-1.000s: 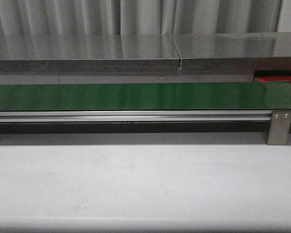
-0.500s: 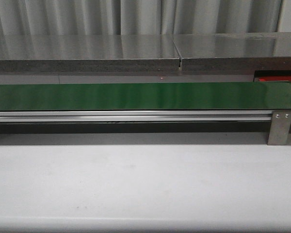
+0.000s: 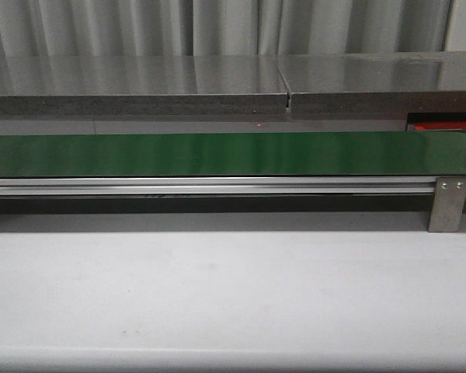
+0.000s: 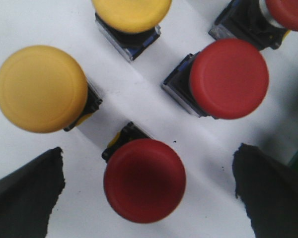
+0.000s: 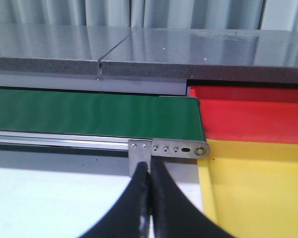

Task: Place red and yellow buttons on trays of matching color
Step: 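Reach the left gripper to a red push-button in the cluster and grasp it, then lift the red button with the left gripper and set it on the belt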

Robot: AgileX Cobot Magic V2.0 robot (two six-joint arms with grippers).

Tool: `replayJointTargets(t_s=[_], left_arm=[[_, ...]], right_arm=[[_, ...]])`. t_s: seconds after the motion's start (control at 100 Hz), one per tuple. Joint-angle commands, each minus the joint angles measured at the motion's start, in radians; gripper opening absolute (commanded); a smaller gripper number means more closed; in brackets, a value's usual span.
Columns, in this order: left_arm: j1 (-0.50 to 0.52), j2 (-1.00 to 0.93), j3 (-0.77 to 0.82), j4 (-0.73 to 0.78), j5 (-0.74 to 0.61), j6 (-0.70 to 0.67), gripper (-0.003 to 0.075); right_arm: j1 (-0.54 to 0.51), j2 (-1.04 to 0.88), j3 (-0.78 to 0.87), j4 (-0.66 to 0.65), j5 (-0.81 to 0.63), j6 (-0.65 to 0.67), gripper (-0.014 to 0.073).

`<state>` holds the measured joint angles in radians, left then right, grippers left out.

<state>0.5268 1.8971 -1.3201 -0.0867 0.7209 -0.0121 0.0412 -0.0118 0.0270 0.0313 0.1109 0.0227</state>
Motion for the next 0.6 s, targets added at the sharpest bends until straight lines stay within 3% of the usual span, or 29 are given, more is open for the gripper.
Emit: replayJointTargets(t_s=[0.0,0.15,0.24,0.59], left_arm=[[0.002,-0.029,-0.039,0.0,-0.025,-0.006,0.0652],[0.002,-0.023,-0.039,0.0,-0.031,-0.006,0.0649],[0.002,-0.023,-0.039,0.001,-0.036,-0.006,0.0607],[0.002,-0.023,-0.039,0.017,-0.039,-0.006,0.0235]], right_arm=[[0.003,-0.017,-0.019,-0.007,-0.079,0.0,-0.0118],[0.003,-0.017,-0.019,-0.007,-0.079,0.0,-0.0118],[0.003,-0.017,-0.019,-0.007,-0.079,0.0,-0.0118],[0.003,-0.017,-0.019,-0.007,-0.079,0.0,-0.0118]])
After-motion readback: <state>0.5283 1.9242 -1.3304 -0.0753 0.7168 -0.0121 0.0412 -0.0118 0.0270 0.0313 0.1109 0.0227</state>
